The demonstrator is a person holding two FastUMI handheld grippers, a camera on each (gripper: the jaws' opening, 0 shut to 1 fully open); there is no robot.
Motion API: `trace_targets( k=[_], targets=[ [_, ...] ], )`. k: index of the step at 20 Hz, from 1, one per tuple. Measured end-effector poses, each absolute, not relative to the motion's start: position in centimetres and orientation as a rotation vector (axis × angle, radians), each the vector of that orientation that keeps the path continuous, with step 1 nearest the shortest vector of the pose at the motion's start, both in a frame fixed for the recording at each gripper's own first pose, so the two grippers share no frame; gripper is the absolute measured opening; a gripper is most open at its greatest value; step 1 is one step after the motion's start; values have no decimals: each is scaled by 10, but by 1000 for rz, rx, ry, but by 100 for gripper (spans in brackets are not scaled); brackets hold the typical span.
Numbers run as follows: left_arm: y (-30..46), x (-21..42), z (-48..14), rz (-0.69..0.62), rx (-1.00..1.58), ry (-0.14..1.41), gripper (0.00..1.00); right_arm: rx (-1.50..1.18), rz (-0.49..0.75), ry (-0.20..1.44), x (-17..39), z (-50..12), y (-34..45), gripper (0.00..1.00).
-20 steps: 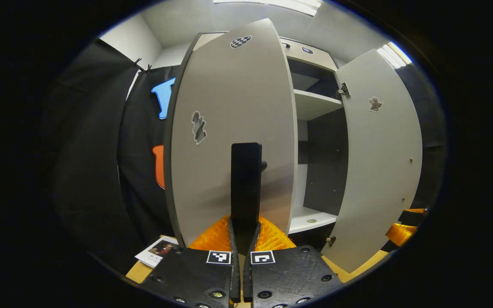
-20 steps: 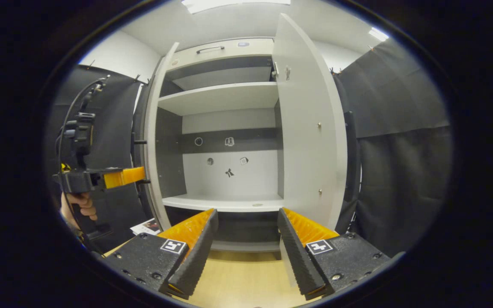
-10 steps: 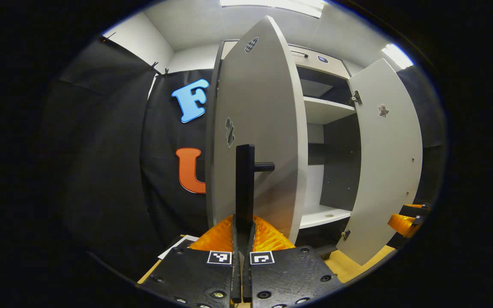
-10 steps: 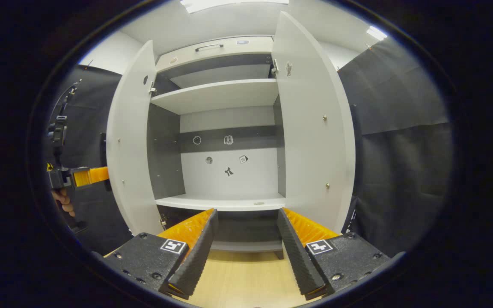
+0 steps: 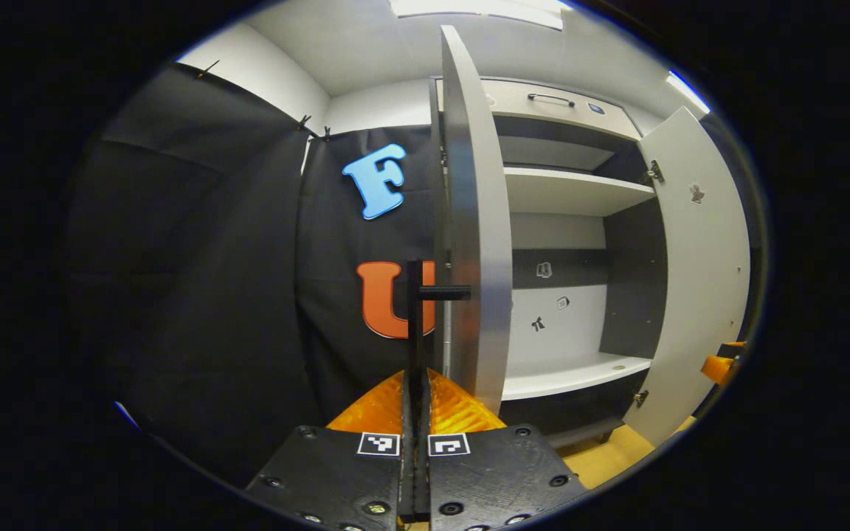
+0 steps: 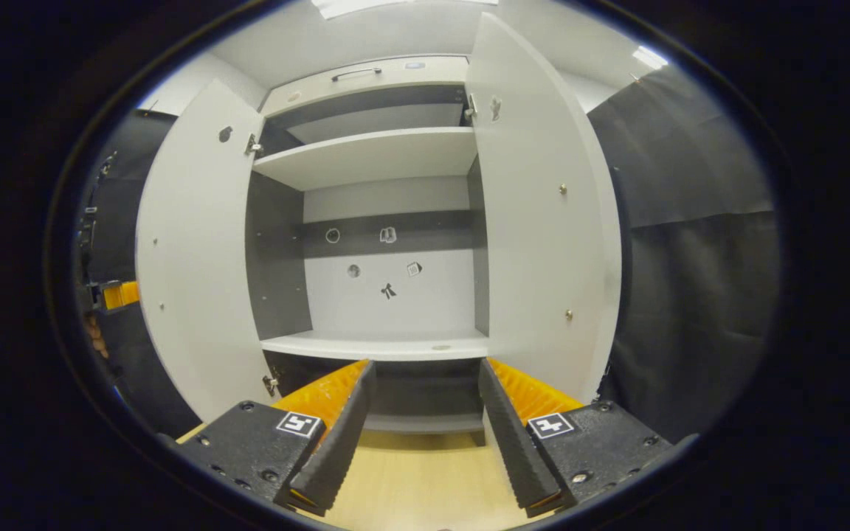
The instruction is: Open the right door of the double-door shoe cabinet with the right hand, and open the left door with the left hand.
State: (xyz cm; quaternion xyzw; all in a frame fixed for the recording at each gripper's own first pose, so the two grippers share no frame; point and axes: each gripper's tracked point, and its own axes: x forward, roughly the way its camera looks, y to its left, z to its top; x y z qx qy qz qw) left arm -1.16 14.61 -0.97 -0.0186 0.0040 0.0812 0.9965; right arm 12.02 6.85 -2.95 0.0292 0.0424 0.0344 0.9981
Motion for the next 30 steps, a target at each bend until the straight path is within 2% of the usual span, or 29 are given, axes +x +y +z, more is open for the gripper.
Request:
trace_targets(
  k=[2, 7, 11, 14, 15, 16, 20, 23, 24, 25, 26, 27, 28, 29, 30],
  targets=[
    [147, -10, -9, 114, -80, 6, 0, 55, 68, 85, 120, -28, 67, 88],
    [150, -13, -11, 97, -52, 7, 1, 41, 52, 82, 116, -26, 65, 88],
    [147, -57, -9, 131, -21, 18, 0, 31, 37, 91, 111, -30, 59, 88],
    [102, -75, 10, 42, -21, -16, 0, 23, 31, 119, 112, -37, 55, 88],
    [73, -75, 14, -16, -40, -29, 10, 41, 44, 127, 109, -38, 57, 88],
    [52, -72, 13, -49, -54, -34, 0, 61, 62, 117, 107, -35, 62, 88],
    [-5, -45, -5, -86, -121, -18, 0, 28, 79, 100, 94, -29, 56, 88],
    [-19, -32, -17, -50, -158, -16, 1, 18, 80, 88, 84, -25, 47, 87],
    [-28, -30, -18, -61, -169, -18, 25, 15, 79, 85, 82, -24, 43, 87],
    [-33, -27, -22, -68, -175, -10, 36, 15, 79, 82, 80, -22, 41, 87],
    [-39, -29, -25, -77, -169, -1, 24, 14, 76, 75, 79, -20, 37, 87],
    [-41, -29, -27, -72, -153, 2, 43, 15, 74, 68, 79, -17, 34, 87],
    [-42, -29, -27, -69, -137, -1, 37, 13, 72, 64, 79, -16, 31, 87],
    [-45, -29, -27, -70, -124, -8, 54, 11, 71, 62, 80, -15, 30, 88],
    [-46, -28, -25, -70, -116, -19, 64, 9, 74, 62, 80, -15, 30, 87]
  ],
)
